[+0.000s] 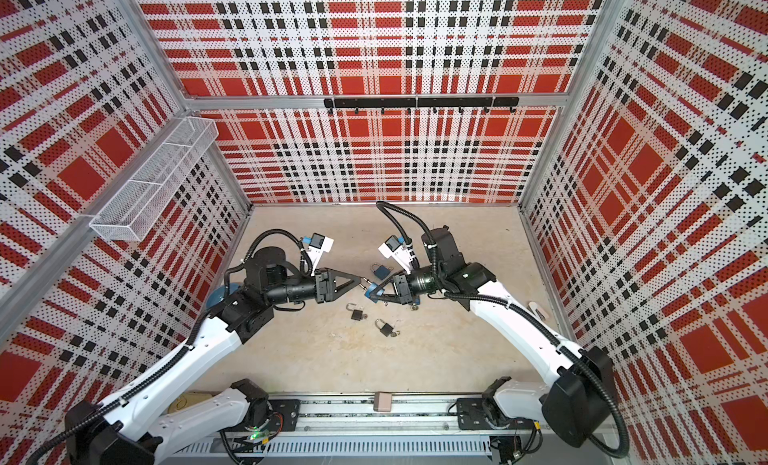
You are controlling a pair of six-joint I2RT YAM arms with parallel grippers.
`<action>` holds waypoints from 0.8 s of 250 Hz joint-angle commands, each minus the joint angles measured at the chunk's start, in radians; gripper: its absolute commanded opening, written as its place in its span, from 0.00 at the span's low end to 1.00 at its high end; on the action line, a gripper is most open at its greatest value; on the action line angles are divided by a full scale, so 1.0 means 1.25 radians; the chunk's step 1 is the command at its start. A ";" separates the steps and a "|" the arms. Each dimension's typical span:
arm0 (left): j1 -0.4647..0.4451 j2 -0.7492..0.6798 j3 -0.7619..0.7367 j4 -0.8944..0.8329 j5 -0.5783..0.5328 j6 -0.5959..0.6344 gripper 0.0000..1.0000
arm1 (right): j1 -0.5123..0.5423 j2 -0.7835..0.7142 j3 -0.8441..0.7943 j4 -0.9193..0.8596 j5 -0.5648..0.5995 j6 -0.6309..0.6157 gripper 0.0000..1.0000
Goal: Lock with the key
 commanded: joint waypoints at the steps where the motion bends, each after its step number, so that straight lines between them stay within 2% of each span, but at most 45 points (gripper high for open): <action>1: 0.002 0.003 0.005 0.037 -0.015 -0.003 0.46 | -0.003 0.007 0.013 0.053 -0.028 -0.005 0.00; 48: 0.001 0.016 0.009 0.060 0.007 -0.019 0.44 | -0.003 0.009 0.008 0.059 -0.028 -0.002 0.00; 144: -0.006 0.015 -0.001 0.061 0.032 -0.024 0.20 | -0.004 0.010 0.009 0.065 -0.024 0.003 0.00; 200: -0.004 0.012 -0.008 0.061 0.027 -0.024 0.16 | -0.004 0.011 0.016 0.071 -0.027 0.011 0.00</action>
